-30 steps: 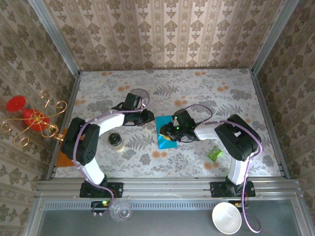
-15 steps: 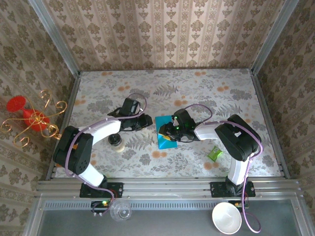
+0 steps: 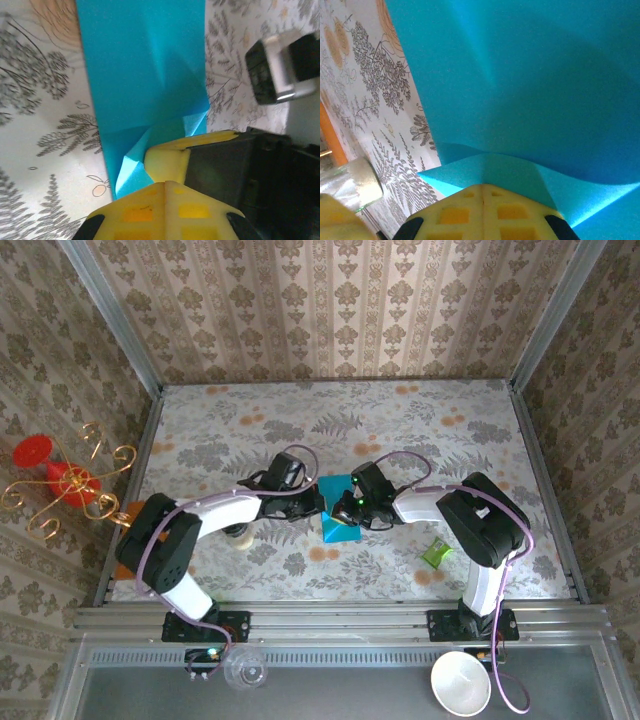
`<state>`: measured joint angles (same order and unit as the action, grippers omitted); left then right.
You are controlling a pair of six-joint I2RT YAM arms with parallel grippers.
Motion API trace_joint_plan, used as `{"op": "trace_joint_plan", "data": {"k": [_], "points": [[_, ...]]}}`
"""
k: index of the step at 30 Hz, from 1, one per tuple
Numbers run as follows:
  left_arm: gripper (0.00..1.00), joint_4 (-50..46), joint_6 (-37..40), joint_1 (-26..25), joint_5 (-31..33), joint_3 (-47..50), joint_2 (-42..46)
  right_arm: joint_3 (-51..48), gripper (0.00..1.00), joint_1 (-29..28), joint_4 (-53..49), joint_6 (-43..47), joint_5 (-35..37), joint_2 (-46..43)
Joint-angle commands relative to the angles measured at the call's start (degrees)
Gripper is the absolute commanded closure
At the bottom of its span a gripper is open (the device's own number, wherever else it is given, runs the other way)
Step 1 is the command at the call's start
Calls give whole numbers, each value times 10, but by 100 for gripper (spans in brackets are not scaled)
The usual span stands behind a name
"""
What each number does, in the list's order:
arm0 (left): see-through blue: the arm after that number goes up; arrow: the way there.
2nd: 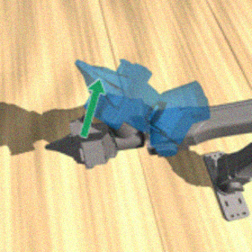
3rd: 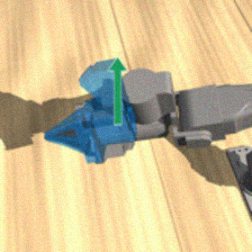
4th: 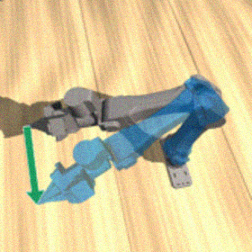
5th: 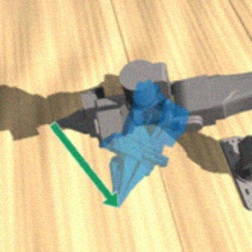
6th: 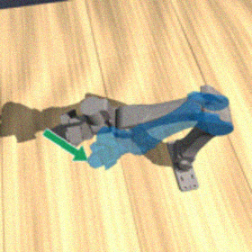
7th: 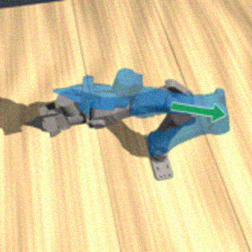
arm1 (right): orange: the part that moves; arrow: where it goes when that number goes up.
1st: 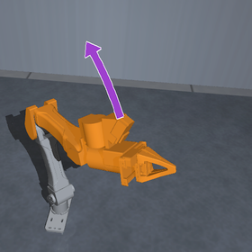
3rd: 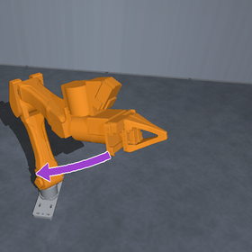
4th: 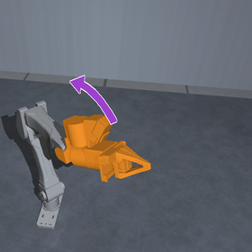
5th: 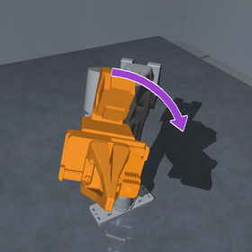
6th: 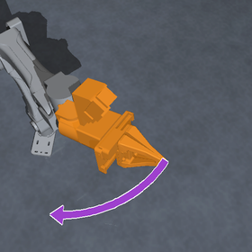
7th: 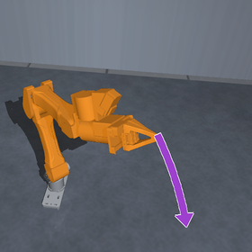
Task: Fold a paper plane with a square sheet of paper (pick it up from the middle)
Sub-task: Fold the triangle a second time at the center of the table.
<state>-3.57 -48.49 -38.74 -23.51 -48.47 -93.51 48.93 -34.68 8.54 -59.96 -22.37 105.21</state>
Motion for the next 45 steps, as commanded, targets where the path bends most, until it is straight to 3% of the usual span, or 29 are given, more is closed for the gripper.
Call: {"op": "trace_joint_plan", "data": {"k": [1, 22, 32, 45], "points": [[100, -3, -2, -5, -8, -21, -30, -13, 97, -3, -112, 9, 57, 42], [100, -56, 19, -3, 42, -62, -107, -32, 99, -3, -83, 1, 51, 30], [100, -63, 24, 2, 44, -42, -113, -17, 96, 2, -56, 61, 34, -82], [100, -75, 31, 2, 43, -44, -115, -16, 97, 18, -41, 62, 47, -17]]}}
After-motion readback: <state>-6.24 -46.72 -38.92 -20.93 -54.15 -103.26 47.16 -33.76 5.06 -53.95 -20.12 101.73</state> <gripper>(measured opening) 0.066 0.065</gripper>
